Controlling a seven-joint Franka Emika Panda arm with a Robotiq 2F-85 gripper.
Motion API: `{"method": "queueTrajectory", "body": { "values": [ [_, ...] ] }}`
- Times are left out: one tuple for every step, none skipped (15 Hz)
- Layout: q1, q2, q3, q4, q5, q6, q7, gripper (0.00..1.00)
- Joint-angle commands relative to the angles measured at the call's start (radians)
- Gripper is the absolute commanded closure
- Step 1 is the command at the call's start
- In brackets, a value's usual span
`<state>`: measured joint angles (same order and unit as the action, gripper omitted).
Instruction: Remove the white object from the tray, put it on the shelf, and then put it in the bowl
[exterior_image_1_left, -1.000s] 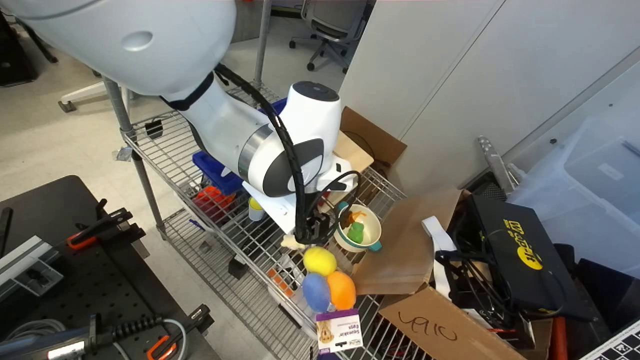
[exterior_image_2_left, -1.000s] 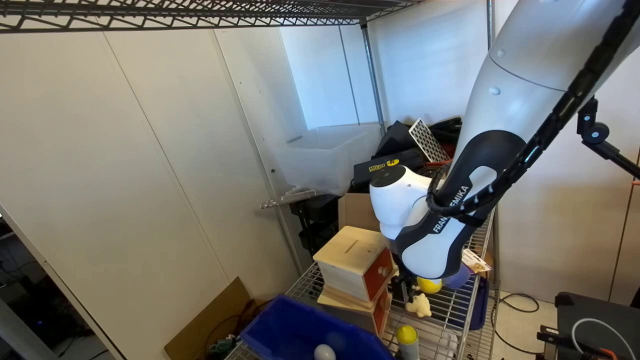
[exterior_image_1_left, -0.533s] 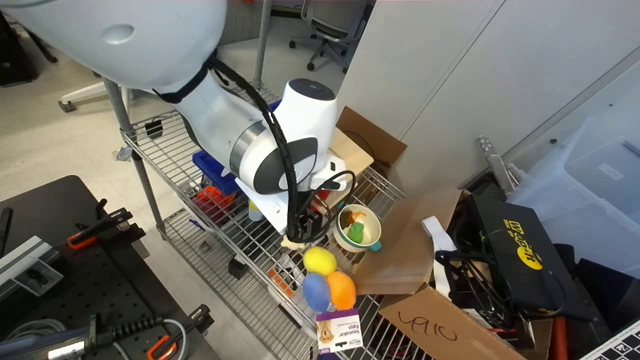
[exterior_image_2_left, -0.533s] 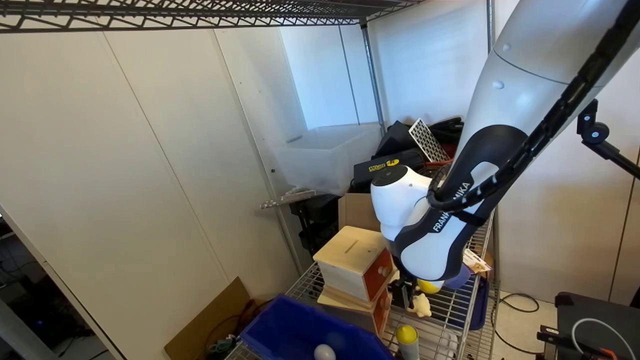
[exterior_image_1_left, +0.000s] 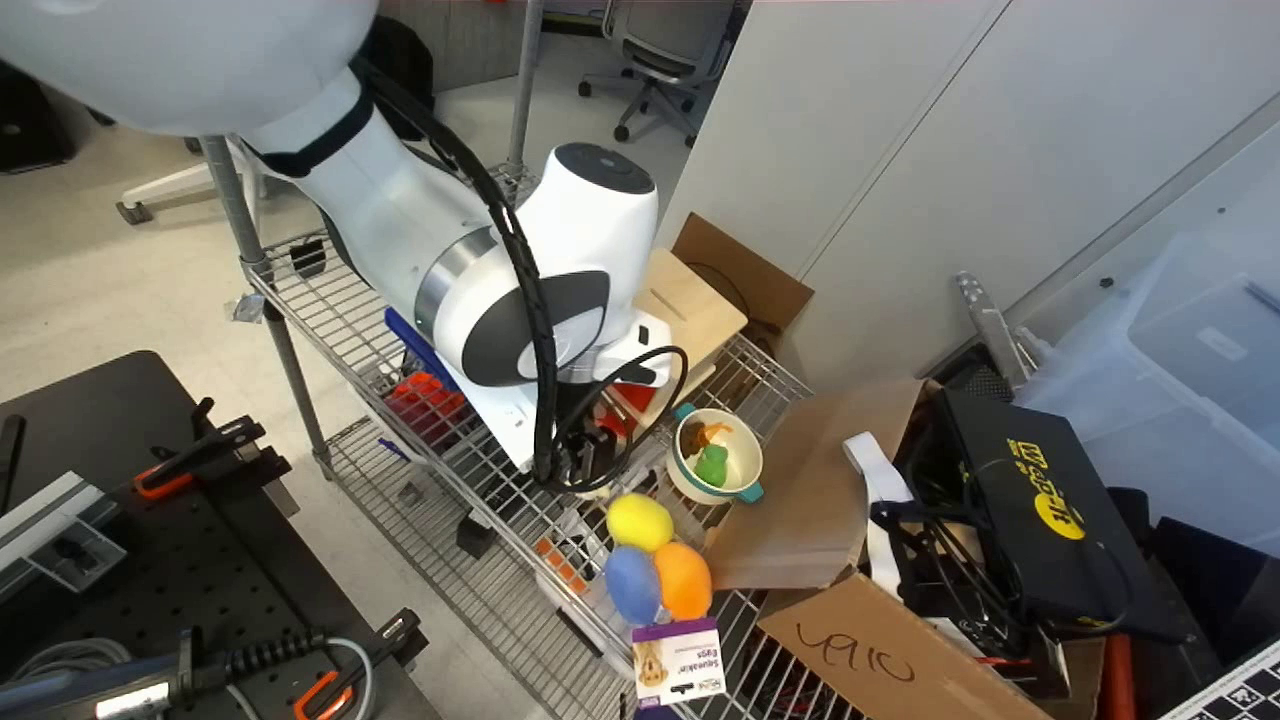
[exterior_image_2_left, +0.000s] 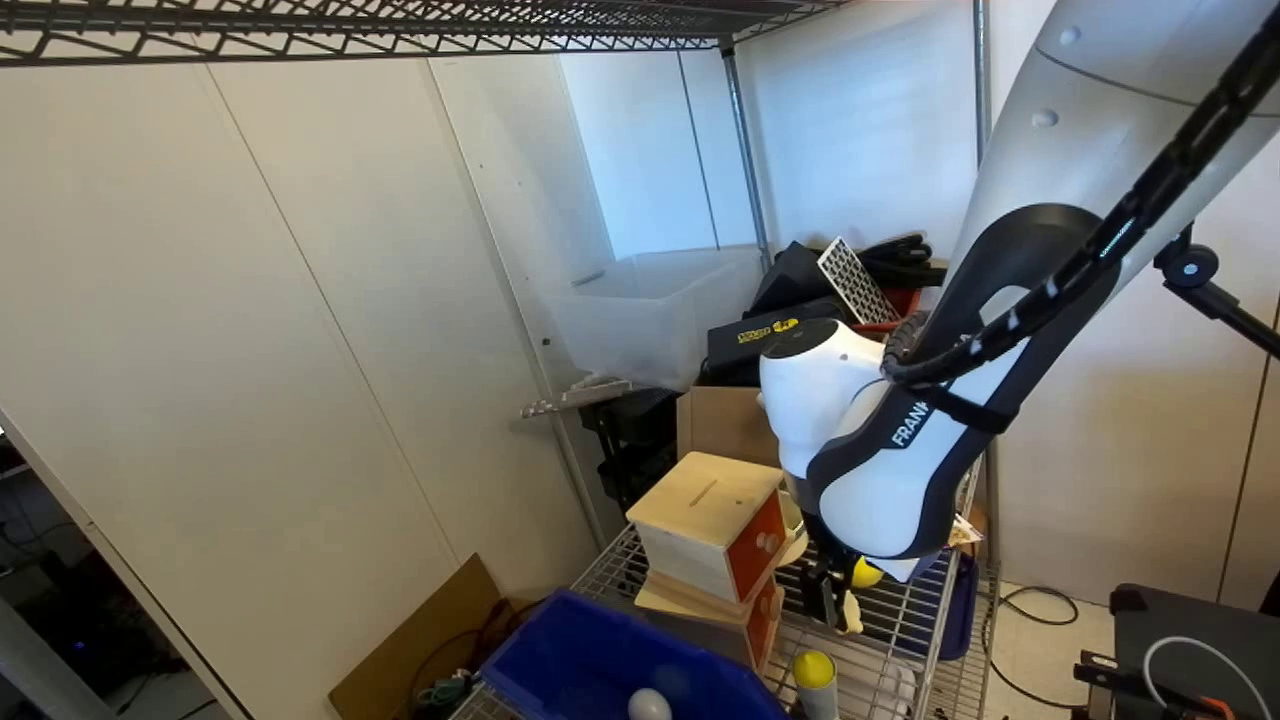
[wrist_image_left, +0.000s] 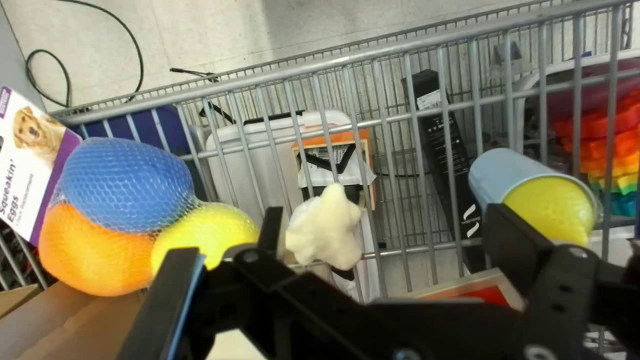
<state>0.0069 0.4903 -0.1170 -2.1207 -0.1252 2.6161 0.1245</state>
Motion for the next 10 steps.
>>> {"method": "queueTrajectory", "body": {
  "values": [
    [-0.022,-0.090,0.026,-0.086,0.047,-0.038,-0.023,0.00],
    [-0.019,-0.107,0.024,-0.107,0.049,-0.036,-0.020,0.00],
    [-0.017,-0.123,0.022,-0.124,0.048,-0.036,-0.018,0.00],
    [-0.016,-0.139,0.020,-0.141,0.045,-0.035,-0.015,0.00],
    [-0.015,-0.154,0.018,-0.157,0.044,-0.034,-0.013,0.00],
    [-0.016,-0.172,0.018,-0.175,0.045,-0.032,-0.013,0.00],
    [-0.016,-0.187,0.017,-0.190,0.042,-0.032,-0.012,0.00],
    [-0.008,-0.205,0.007,-0.208,0.026,-0.032,0.002,0.00],
    [-0.004,-0.228,0.003,-0.228,0.016,-0.033,0.007,0.00],
    [-0.002,-0.245,0.000,-0.244,0.009,-0.029,0.012,0.00]
  ]
}}
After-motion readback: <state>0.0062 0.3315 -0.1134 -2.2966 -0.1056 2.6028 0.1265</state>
